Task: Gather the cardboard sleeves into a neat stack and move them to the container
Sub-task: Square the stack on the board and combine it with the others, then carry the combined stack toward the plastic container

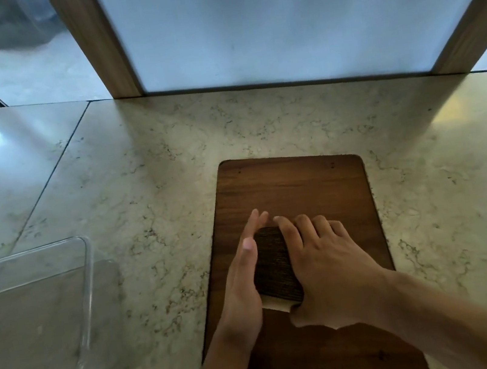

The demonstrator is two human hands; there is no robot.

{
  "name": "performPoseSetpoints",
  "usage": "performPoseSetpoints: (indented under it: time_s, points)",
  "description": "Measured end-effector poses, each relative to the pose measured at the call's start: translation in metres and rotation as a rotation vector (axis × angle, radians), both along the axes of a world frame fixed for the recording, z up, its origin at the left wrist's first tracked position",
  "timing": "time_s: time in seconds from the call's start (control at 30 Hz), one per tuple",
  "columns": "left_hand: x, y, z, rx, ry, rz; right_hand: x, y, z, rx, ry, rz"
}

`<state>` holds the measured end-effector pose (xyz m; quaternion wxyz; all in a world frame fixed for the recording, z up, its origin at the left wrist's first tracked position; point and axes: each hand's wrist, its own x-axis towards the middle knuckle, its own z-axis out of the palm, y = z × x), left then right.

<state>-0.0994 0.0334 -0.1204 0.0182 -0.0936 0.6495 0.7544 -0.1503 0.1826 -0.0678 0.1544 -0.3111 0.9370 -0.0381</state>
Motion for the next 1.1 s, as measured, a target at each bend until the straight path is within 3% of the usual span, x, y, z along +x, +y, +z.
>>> performPoseSetpoints:
  time_s: [0.2,0.47,0.7,0.83,0.9,1.0,1.1]
  points:
    - [0.002,0.005,0.008,0.067,-0.044,0.014,-0.006,0.002,0.003,-0.013,0.004,0.013]
    - [0.002,0.003,-0.002,-0.001,-0.051,0.005,0.001,0.000,-0.008,0.018,-0.061,-0.025]
    - [-0.006,0.001,0.048,-0.204,-0.250,-0.122,0.001,-0.010,0.029,0.066,-0.090,-0.066]
    - [0.004,-0.006,0.079,-0.149,-0.305,-0.046,0.013,-0.015,0.052,-0.050,-0.132,-0.230]
    - [0.011,-0.013,0.093,-0.081,-0.308,0.004,0.013,-0.020,0.065,-0.226,-0.259,-0.404]
    - [0.026,-0.025,0.112,0.008,-0.301,0.049,0.012,-0.032,0.087,-0.576,-0.654,-0.657]
    - [0.036,-0.037,0.124,0.163,-0.265,0.080,0.021,-0.050,0.104,-0.717,-0.898,-0.701]
